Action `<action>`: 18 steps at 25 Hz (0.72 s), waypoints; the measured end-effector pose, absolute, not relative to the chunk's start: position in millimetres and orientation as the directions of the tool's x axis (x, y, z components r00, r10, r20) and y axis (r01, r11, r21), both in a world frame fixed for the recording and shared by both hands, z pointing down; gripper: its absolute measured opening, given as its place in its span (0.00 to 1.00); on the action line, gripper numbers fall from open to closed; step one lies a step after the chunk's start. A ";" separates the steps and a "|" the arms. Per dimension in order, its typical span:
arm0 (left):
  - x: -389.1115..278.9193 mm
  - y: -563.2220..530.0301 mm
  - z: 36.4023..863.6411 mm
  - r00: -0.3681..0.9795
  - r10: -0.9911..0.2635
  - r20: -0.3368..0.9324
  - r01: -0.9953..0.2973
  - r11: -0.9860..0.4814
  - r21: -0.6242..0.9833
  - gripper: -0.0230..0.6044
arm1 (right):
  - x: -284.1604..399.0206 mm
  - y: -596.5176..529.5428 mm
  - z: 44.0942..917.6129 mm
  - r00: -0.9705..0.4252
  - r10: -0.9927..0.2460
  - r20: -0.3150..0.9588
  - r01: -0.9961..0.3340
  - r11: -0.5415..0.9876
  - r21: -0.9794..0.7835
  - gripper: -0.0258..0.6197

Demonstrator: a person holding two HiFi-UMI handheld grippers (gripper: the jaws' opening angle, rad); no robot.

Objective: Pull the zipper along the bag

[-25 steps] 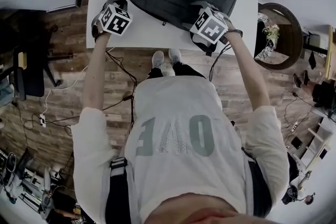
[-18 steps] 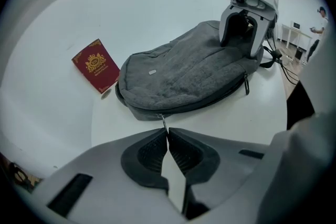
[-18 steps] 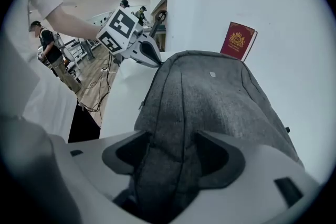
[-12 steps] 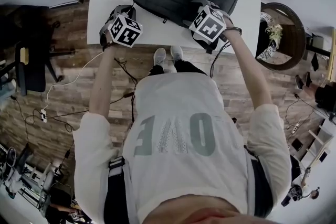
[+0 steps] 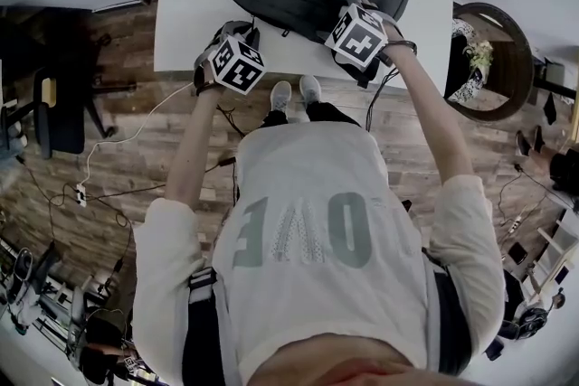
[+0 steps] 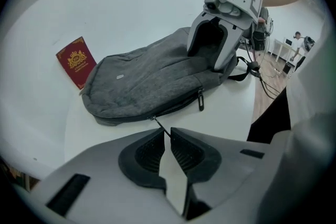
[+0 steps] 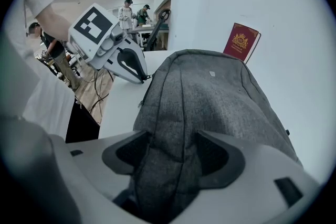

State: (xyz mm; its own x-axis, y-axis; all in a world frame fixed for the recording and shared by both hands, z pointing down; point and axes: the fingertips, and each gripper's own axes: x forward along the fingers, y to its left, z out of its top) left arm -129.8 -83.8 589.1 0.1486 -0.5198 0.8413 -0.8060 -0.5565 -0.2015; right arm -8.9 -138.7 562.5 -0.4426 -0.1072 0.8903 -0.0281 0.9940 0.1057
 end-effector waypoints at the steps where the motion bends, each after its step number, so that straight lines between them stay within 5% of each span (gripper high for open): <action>1: -122.4 -82.5 589.6 0.160 -0.518 0.840 -0.807 -0.559 -0.191 0.09 | -9.1 -138.8 562.6 -0.442 -0.109 0.890 -0.028 0.994 0.108 0.50; 8: -53.9 -73.1 589.6 0.254 -0.477 0.842 -0.745 -0.651 -0.144 0.09 | -8.4 -139.5 562.0 -0.441 -0.111 0.891 -0.029 0.994 0.110 0.50; 18: -50.7 -74.4 589.6 0.257 -0.482 0.838 -0.764 -0.632 -0.129 0.10 | -8.4 -140.9 560.7 -0.444 -0.114 0.889 -0.027 0.993 0.114 0.50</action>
State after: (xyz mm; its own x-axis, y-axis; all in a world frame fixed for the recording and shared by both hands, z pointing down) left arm -50.7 -74.4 589.6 0.2574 -0.4819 0.8376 -0.7641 -0.6321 -0.1290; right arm -8.4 -140.9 560.7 -0.4440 -0.1143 0.8887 -0.0270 0.9931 0.1142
